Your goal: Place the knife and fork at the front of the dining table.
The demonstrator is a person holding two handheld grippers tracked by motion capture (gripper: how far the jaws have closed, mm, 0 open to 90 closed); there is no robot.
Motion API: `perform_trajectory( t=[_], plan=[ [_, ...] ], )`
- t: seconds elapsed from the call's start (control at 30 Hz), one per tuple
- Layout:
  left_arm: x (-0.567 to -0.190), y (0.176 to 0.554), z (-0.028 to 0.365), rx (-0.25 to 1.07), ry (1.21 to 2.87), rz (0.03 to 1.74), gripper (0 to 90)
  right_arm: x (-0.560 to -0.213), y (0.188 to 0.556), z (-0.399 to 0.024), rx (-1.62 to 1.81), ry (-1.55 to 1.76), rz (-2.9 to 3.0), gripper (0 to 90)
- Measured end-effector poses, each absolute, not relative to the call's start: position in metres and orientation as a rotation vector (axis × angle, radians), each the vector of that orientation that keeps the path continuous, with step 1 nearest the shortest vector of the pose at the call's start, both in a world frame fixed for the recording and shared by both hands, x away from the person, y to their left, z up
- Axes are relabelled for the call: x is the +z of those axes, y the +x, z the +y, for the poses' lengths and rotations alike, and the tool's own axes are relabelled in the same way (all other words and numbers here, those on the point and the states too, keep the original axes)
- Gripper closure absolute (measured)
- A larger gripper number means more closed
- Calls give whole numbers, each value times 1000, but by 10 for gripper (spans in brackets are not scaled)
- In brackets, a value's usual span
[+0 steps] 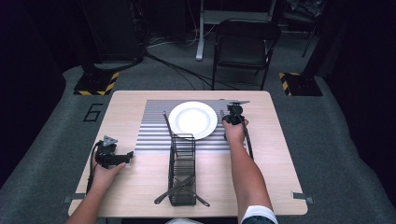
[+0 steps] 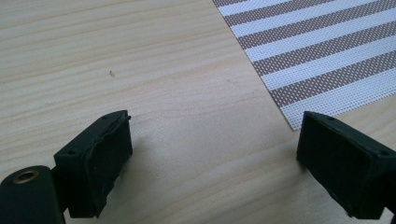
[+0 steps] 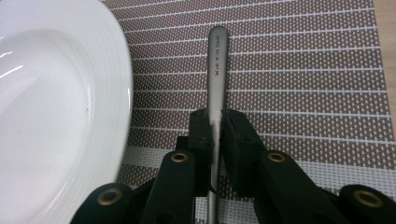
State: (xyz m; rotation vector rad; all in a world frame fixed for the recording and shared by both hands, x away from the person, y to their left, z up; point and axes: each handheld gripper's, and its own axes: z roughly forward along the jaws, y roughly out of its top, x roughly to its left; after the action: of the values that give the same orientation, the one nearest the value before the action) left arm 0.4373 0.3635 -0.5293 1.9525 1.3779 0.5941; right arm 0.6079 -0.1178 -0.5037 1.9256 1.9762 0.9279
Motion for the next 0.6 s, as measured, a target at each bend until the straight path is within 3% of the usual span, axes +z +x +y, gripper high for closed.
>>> perform_trajectory(
  t=[0.6],
  plan=[
    [-529, 437, 363, 594, 1952, 1378, 100, -504, 602, -120, 916, 1990, 1872, 827]
  ],
)
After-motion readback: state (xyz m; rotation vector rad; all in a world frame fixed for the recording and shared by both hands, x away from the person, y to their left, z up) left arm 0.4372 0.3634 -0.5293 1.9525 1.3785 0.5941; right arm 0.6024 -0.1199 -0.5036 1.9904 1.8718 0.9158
